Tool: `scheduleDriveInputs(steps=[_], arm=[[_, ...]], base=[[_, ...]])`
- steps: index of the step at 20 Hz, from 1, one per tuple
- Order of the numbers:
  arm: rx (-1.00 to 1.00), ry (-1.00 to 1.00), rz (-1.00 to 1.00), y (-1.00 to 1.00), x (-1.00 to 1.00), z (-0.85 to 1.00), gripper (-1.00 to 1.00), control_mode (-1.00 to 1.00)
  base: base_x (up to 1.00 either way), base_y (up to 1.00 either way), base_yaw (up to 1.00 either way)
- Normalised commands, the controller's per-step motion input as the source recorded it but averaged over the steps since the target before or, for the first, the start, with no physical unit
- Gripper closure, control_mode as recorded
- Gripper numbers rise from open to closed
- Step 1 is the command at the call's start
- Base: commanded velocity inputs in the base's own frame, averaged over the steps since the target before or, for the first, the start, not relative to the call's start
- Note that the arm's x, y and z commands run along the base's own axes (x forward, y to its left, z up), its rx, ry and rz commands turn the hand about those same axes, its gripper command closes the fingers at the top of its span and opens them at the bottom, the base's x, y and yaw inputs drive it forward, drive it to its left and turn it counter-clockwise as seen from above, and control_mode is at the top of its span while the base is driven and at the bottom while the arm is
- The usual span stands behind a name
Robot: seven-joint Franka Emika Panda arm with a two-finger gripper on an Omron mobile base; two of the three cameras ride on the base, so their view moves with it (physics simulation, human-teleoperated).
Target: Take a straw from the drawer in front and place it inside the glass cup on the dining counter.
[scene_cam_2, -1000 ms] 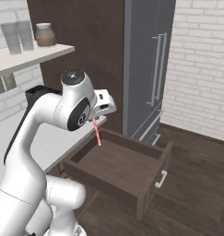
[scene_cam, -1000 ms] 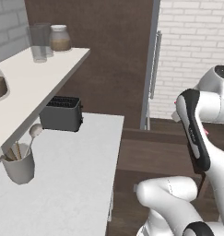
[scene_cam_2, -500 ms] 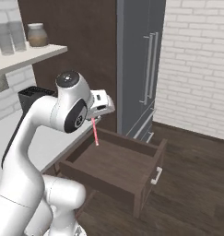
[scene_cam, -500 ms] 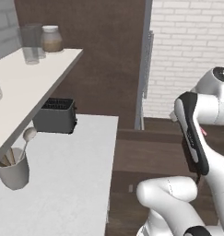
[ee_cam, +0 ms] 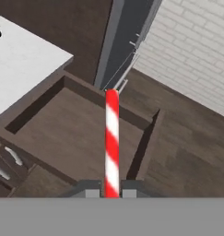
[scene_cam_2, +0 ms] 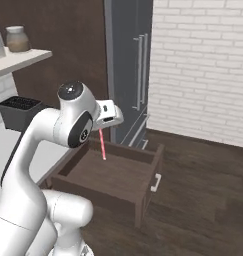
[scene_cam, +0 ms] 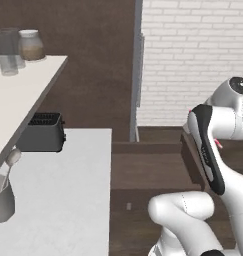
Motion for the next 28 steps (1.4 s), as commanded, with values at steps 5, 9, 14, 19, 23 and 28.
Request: scheduleDriveInputs(steps=[5,9,14,19,23,28], arm=[[0.0,0.0,0.0,0.0,0.0,0.0,1.0,1.0],[0.0,0.0,0.0,0.0,0.0,0.0,1.0,1.0],[0.0,0.0,0.0,0.0,0.0,0.0,1.0,1.0],[0.0,0.0,0.0,0.0,0.0,0.0,1.0,1.0],[0.0,0.0,0.0,0.0,0.0,0.0,1.0,1.0],[0.0,0.0,0.0,0.0,0.0,0.0,1.0,1.0]], base=[[-0.14,-0.58,-0.08],[-0.29,-0.78,-0.03],[-0.46,-0.74,-0.07],[-0.28,-0.59,-0.09],[0.18,-0.4,-0.09],[0.68,-0.14,-0.03]])
